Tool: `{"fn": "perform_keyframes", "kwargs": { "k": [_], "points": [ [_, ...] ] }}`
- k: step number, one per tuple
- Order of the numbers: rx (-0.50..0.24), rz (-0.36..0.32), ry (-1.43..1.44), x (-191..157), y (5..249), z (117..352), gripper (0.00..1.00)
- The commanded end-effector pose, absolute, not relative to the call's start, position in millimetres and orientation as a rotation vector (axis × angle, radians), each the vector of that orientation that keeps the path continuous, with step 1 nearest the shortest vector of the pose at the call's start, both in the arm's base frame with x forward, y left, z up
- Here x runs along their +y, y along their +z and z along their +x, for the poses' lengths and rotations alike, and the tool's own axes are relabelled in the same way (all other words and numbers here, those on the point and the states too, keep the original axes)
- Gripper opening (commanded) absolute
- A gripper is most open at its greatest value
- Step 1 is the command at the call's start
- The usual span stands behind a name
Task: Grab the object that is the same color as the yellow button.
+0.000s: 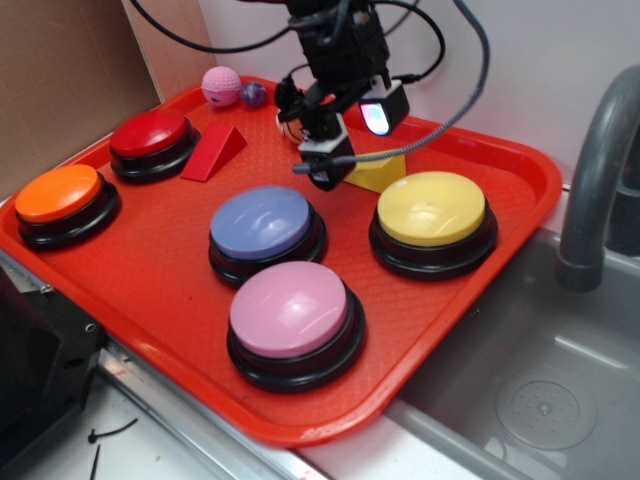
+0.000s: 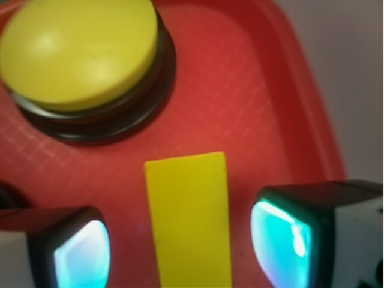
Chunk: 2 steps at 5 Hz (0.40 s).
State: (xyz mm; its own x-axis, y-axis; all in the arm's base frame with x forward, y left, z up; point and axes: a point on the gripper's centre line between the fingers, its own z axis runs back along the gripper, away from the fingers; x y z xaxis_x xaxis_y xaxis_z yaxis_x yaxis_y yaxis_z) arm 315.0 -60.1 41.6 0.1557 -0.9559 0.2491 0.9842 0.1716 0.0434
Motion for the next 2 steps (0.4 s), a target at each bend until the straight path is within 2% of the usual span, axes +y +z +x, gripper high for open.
{"fn": "perform_keyframes", "kwargs": {
  "k": [1, 2],
  "points": [
    [-0.258, -0.145, -1.412, -81.5, 44.9, 325.3, 1.00],
    [-0.237, -0.136, -1.422, -85.1, 41.6, 324.1, 1.00]
  ]
}}
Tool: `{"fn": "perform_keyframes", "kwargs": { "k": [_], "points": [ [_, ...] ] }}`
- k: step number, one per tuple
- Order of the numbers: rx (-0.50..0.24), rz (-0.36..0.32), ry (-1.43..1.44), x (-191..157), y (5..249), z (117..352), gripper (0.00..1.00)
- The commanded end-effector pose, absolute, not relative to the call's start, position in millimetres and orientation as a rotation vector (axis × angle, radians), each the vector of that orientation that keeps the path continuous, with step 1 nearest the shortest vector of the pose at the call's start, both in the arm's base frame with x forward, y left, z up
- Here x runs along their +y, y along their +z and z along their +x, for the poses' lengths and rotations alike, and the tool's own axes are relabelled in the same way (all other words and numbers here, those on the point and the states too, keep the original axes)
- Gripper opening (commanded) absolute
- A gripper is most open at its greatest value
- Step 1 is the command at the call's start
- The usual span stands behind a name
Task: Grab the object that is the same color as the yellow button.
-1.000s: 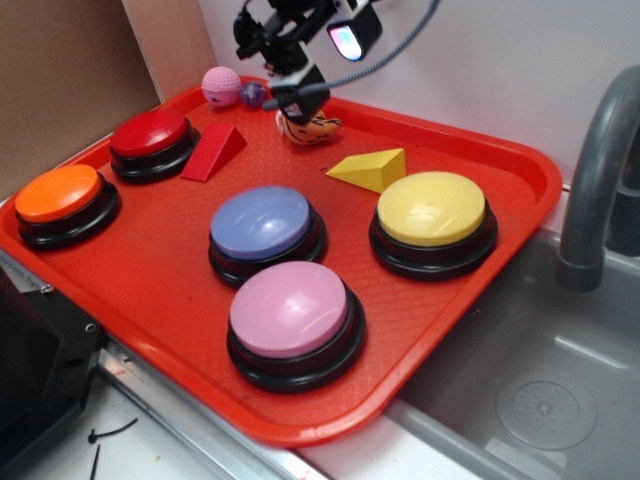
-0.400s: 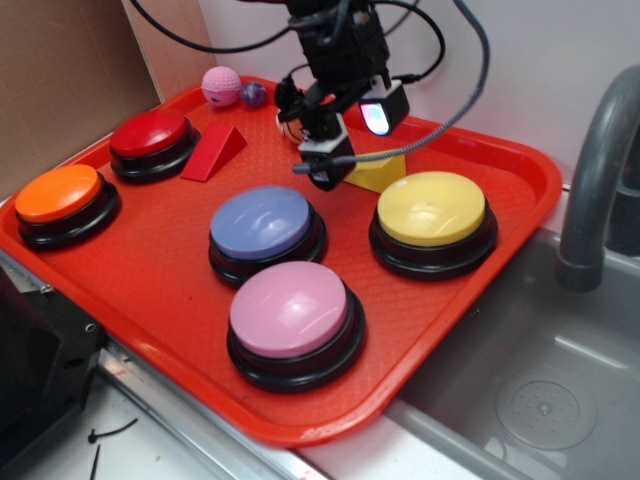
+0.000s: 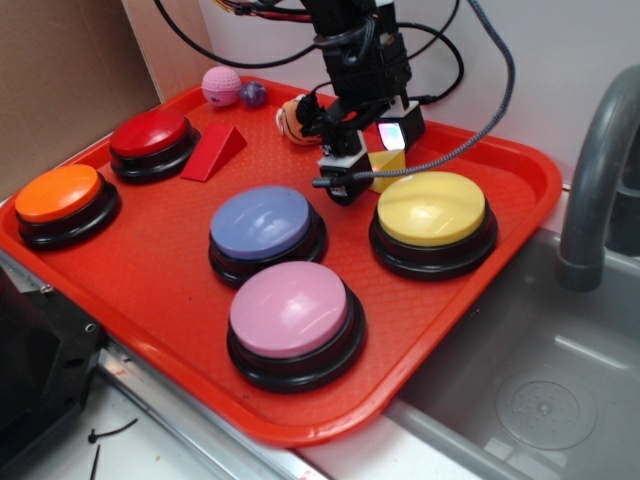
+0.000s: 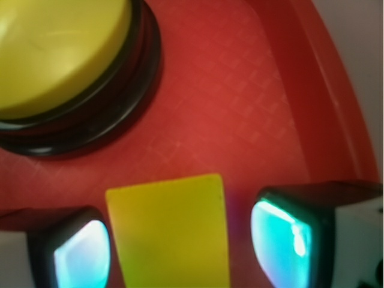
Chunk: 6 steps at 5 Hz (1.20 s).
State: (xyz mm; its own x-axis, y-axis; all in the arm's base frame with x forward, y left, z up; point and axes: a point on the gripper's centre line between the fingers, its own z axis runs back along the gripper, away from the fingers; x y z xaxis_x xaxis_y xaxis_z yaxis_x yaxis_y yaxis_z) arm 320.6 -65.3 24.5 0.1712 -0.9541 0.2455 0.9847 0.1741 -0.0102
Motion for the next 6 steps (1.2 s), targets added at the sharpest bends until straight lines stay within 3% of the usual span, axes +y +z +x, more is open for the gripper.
{"fn": "perform_keyframes", "kwargs": {
  "k": [1, 3, 4, 5, 6],
  "points": [
    [-0.225, -0.129, -1.464, -88.4, 39.2, 321.7, 0.00],
    [-0.215, -0.127, -1.430, -86.5, 44.0, 321.1, 0.00],
    [-0.171, -0.106, -1.278, -81.6, 65.6, 321.3, 0.00],
    [-0.134, -0.016, -1.034, -71.8, 100.4, 320.2, 0.00],
    [-0.084, 0.025, -0.787, -57.9, 132.7, 313.6, 0.00]
  ]
}}
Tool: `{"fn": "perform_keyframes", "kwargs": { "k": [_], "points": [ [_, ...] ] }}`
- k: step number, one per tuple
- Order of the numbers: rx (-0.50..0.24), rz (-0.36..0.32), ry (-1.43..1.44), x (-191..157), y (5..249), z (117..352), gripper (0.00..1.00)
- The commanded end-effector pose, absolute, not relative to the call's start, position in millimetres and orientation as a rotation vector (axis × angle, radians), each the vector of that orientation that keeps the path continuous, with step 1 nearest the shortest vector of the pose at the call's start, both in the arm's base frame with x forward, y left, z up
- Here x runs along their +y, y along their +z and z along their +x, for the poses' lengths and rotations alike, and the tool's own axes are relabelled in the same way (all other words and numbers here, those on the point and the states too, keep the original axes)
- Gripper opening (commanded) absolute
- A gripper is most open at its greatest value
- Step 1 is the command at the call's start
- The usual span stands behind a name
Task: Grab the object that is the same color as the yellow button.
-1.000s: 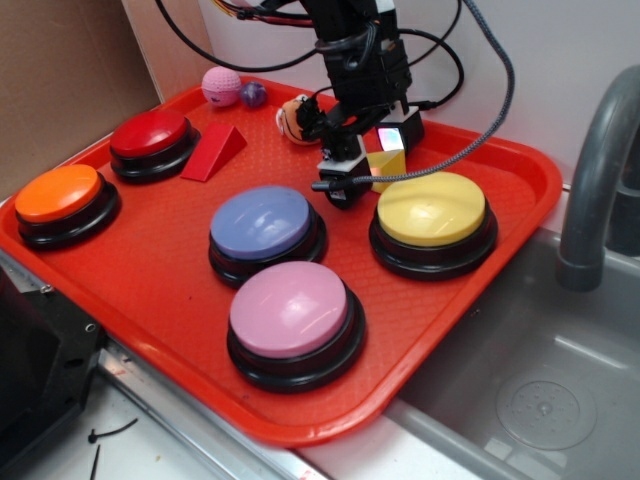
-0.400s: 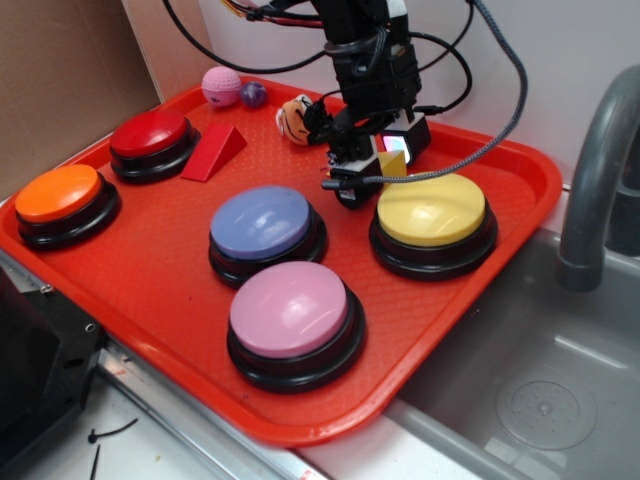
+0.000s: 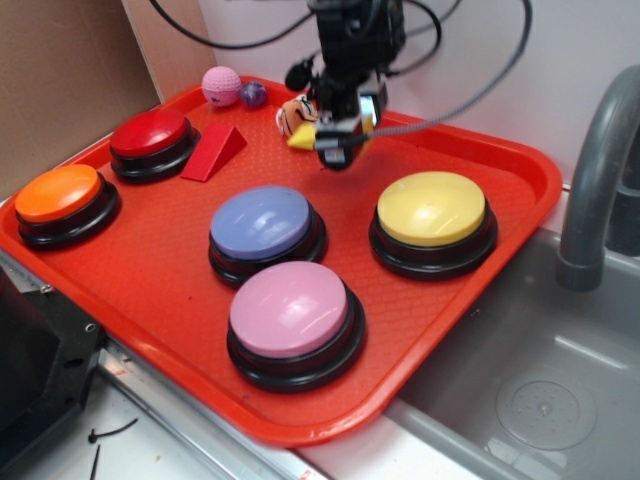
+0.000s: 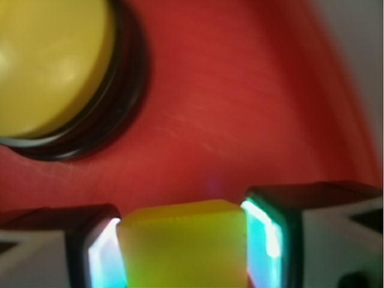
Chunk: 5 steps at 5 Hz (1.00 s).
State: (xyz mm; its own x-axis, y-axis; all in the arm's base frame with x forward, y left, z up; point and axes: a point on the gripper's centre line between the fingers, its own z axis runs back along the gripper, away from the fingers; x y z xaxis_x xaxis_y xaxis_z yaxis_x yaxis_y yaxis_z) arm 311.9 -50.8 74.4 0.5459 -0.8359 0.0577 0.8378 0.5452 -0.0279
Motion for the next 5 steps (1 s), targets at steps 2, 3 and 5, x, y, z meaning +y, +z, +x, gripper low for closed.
{"fn": "perform_keyframes", "kwargs": {
  "k": [2, 3, 5],
  "points": [
    [0.014, 0.063, -0.287, -27.6, 170.8, 287.0, 0.00],
    [0.025, 0.070, -0.037, -11.6, 175.8, 273.1, 0.00],
    [0.007, -0.032, 0.113, 5.8, 177.4, 263.4, 0.00]
  ]
}}
